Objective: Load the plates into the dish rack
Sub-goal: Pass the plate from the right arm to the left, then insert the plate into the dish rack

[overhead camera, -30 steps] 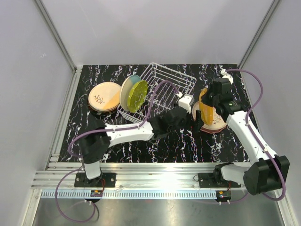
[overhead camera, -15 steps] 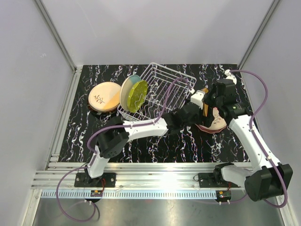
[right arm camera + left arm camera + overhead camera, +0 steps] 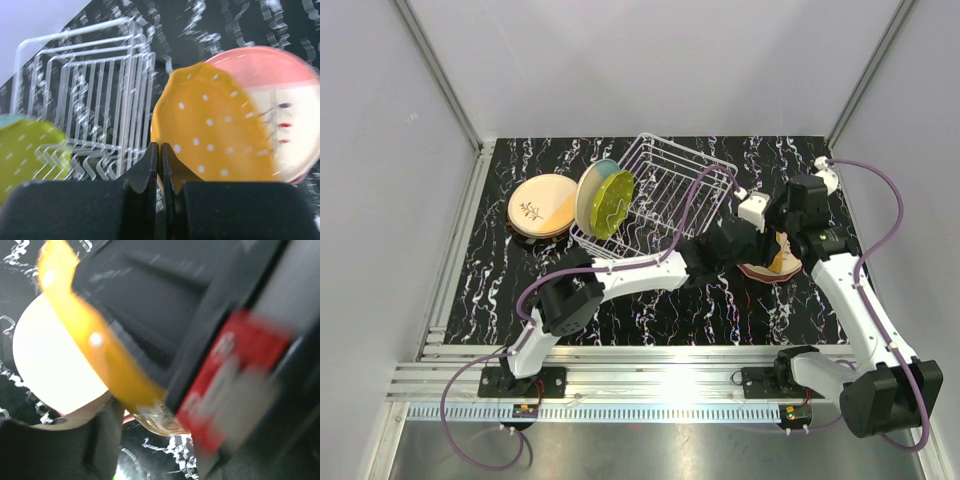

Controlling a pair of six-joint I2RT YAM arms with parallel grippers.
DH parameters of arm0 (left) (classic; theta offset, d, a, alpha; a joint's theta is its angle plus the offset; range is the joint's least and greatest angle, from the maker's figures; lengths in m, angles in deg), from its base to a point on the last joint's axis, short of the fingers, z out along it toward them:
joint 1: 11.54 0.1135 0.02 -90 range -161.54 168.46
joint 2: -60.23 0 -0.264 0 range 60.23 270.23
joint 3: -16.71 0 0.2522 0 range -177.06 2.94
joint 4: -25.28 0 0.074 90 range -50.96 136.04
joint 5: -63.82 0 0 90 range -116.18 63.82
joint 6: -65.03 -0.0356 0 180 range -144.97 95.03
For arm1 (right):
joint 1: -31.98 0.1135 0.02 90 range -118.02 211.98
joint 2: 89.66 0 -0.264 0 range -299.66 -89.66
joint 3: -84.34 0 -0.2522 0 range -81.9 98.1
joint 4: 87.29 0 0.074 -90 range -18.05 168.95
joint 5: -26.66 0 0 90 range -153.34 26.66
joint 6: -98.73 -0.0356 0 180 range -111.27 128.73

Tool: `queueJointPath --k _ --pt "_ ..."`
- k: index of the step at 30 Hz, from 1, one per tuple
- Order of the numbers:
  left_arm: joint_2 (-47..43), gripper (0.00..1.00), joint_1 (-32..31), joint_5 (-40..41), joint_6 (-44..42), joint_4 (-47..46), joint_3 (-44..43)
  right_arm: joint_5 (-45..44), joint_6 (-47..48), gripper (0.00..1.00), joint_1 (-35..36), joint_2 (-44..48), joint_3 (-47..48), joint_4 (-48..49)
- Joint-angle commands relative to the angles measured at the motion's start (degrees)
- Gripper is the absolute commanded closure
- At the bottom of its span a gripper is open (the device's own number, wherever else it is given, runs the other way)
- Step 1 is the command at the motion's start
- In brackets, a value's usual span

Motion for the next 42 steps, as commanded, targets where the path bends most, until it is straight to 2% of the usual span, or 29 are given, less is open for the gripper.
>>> queueJointPath --k 1,2,4,5,8,11,13,16,17,21,24,25,30,37,39,42 --pt "-0.37 0.61 3.35 6.33 1.21 2.78 2.92 2.31 -2.32 1.0 1.14 5.37 1.07 3.98" --pt "-0.72 0.66 3.35 7.12 1.21 3.31 3.27 2.31 -2.68 1.0 1.14 5.2 1.06 4.16" --pt "-1.69 0.8 3.53 8.7 1.12 4.36 3.8 2.57 -3.29 1.0 1.14 4.32 1.41 4.25" --pt "-2.04 0.9 3.62 9.24 0.94 4.72 3.71 2.75 -3.38 1.0 1.14 4.05 1.76 4.25" --pt "-2.83 1.0 3.88 10.3 0.33 5.77 3.1 3.36 -3.12 1.0 1.14 3.26 3.61 3.99" --pt "-3.97 1.0 4.14 10.56 -0.73 6.13 2.31 3.11 -1.81 0.99 1.14 3.35 6.94 2.5" --pt "-4.85 1.0 4.15 10.65 -1.34 6.21 1.61 3.01 -0.23 0.94 1.22 3.78 10.1 0.66" --pt "-6.17 1.0 4.15 10.56 -2.57 6.3 0.73 2.58 1.53 0.81 1.05 5.28 13.54 -1.89" --pt "-6.44 1.0 4.15 10.56 -2.83 6.39 0.46 2.4 1.8 0.73 1.14 5.72 14.15 -2.51" --pt "-8.72 1.0 4.15 10.56 -4.5 6.48 0.28 0.82 2.94 0.57 1.14 9.92 16.0 -4.98" --pt "-11.53 1.0 4.15 9.25 -7.48 5.08 0.9 0.03 3.56 0.54 1.14 13.44 15.48 -6.56" --pt "-13.1 1.0 4.15 6.98 -11.24 4.98 0.73 -0.24 3.82 0.54 1.23 14.41 15.22 -7.08" --pt "-18.64 1.0 4.15 7.83 -18.47 8.74 -1.91 -2.08 4.44 0.52 1.14 19.95 12.49 -7.62" --pt "-30.42 1.0 5.37 13.97 -24.63 15.17 -1.3 -1.65 4.17 0.51 1.14 22.68 8.63 -6.56" --pt "-36.19 1.0 6.16 16.09 -27.08 16.75 2.37 -1.21 4.52 0.51 1.22 23.3 7.22 -5.86" --pt "-43.07 1.0 8.53 23.36 -28.06 21.05 7.21 -0.94 5.23 0.51 1.14 24.26 4.94 -5.25"
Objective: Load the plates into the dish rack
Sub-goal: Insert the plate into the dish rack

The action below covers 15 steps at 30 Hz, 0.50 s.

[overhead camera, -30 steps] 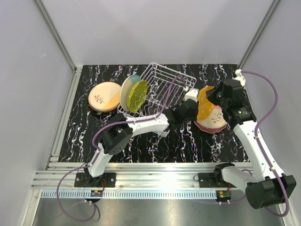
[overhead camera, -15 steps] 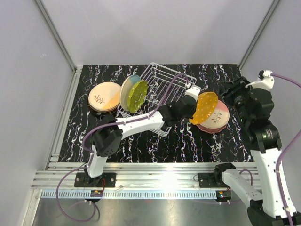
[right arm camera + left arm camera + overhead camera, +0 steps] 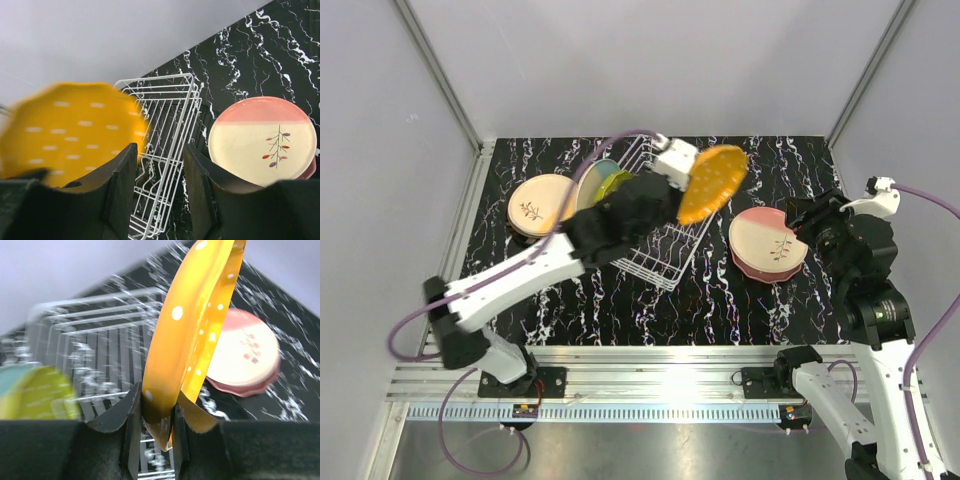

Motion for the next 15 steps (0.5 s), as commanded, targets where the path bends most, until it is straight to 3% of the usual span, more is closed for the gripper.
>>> queueJointPath --k 1,4,8,15 --pt "-12.35 1.0 3.47 12.85 -3.17 -3.27 2.17 0.39 1.84 0.51 0.22 1.21 -2.58 2.03" --pt "-17.89 1.0 6.54 18.4 -4.22 -0.53 8.57 1.27 2.02 0.5 0.22 1.91 -5.22 3.09" --pt "-23.43 1.0 12.51 15.51 -2.38 0.79 15.87 2.32 1.93 0.49 0.31 2.35 -8.21 4.41" --pt "-22.74 1.0 15.69 14.36 -1.94 0.09 21.43 2.59 2.19 0.48 0.22 2.7 -11.64 5.46"
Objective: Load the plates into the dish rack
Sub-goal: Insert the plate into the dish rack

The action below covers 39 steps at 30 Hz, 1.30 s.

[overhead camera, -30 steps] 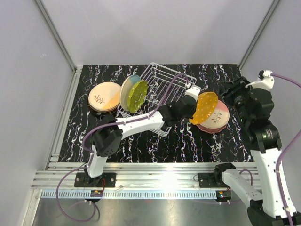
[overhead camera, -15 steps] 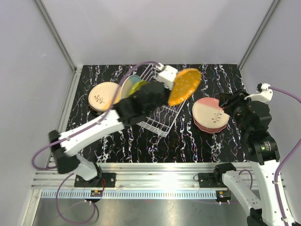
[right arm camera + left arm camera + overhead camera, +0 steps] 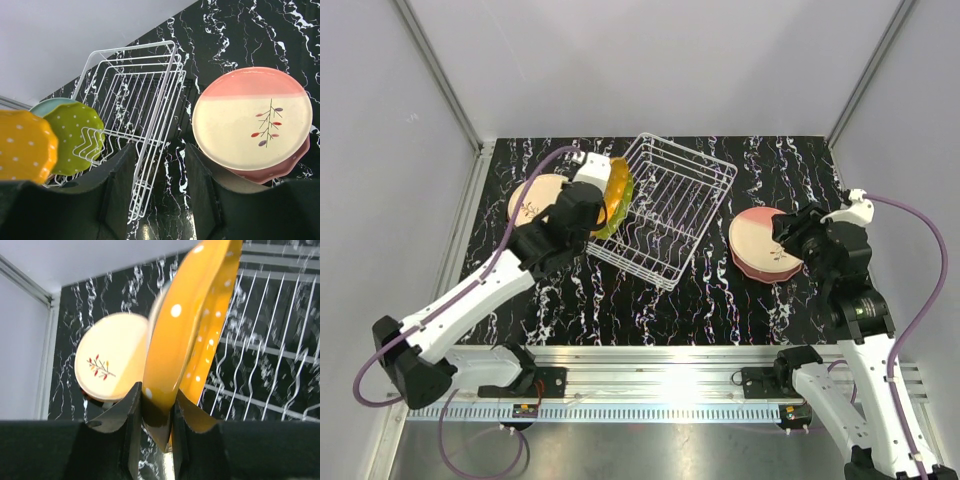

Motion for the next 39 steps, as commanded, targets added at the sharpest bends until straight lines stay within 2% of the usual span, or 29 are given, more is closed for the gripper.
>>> queueJointPath --k 1,14,23,34,39 --pt "-0.12 1.0 -0.16 -0.57 0.47 -8.46 -0.12 0.89 1.36 0.48 0.22 0.67 -1.04 3.28" --pt "5.41 1.0 -0.07 0.66 0.47 -8.73 -1.52 0.53 2.24 0.47 0.22 1.81 -6.32 5.12" --pt "10.87 1.0 -0.33 6.02 1.0 -6.7 -5.74 0.62 2.94 0.47 0.22 2.86 -8.25 6.35" --pt "10.78 1.0 -1.48 9.54 -0.85 -10.56 -4.78 1.06 4.35 0.46 0.22 2.87 -10.19 8.37" --pt "13.42 1.0 -2.0 11.04 -1.82 -10.92 -3.73 0.97 4.7 0.47 0.22 2.96 -10.8 8.82"
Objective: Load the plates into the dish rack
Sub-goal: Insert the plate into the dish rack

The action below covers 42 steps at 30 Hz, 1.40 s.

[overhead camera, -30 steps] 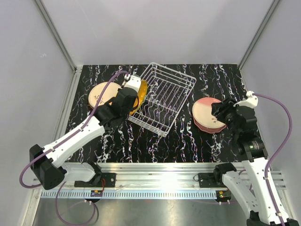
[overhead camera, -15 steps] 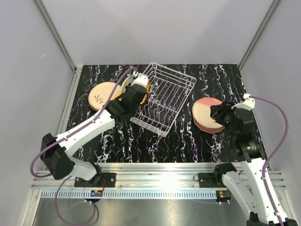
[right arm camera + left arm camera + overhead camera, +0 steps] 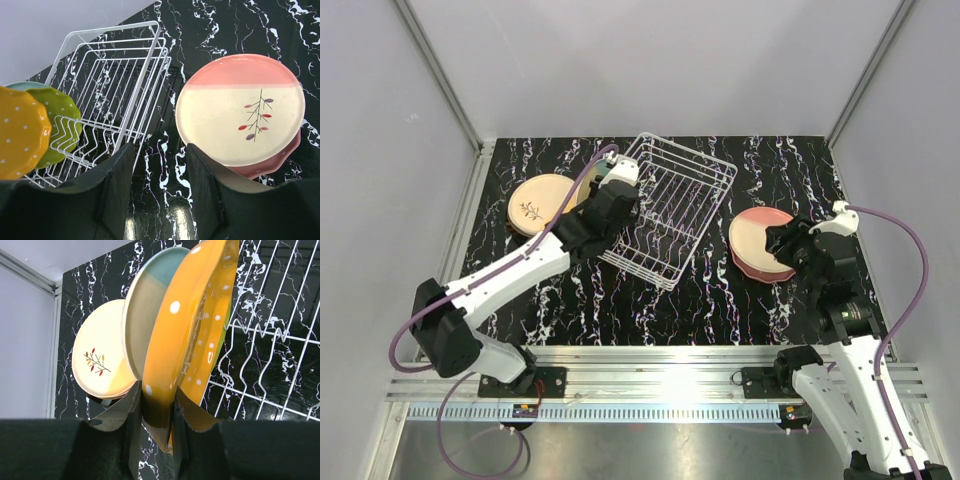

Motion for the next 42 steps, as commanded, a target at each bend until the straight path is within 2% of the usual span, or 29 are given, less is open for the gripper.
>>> queueJointPath --k 1,11,14,18,21,22,23,33,38,41,42 --pt "0.44 1.0 -0.39 5.35 -1.34 -9.48 -1.84 0.95 1.64 0.46 0.22 0.11 -0.6 3.2" --pt "4.65 1.0 -0.39 2.97 0.42 -8.25 -2.72 0.6 2.61 0.46 0.22 0.46 -1.74 3.55" --pt "5.71 0.87 -0.3 2.89 0.33 -8.16 -2.9 0.77 2.7 0.46 0.22 0.38 -2.09 3.99" --pt "6.94 0.86 -0.21 2.71 0.86 -7.46 -3.16 0.86 2.61 0.46 0.13 0.38 -2.36 4.17" --pt "7.91 0.72 0.05 2.36 1.74 -6.41 -3.6 0.95 2.61 0.45 0.31 0.38 -2.53 4.43" --pt "7.91 0.62 0.05 2.27 1.91 -6.14 -3.69 0.95 2.52 0.45 0.22 0.38 -2.62 4.52" --pt "8.26 0.56 0.31 2.18 2.18 -5.88 -3.6 1.04 2.52 0.45 0.22 0.38 -2.71 4.52" --pt "6.42 0.42 1.28 -0.18 3.85 -4.91 -2.37 1.3 2.08 0.44 0.31 0.03 -2.8 4.34" --pt "1.77 0.37 1.28 -3.34 5.34 -2.28 -3.59 1.3 1.91 0.42 0.22 0.03 -2.97 4.25" --pt "-3.06 0.28 1.28 -5.98 4.91 -1.92 -3.6 1.48 1.82 0.41 0.22 -0.32 -3.06 4.17" --pt "-4.55 0.22 1.28 -6.34 4.38 -2.09 -3.34 1.74 1.73 0.41 0.22 -0.41 -2.97 4.08"
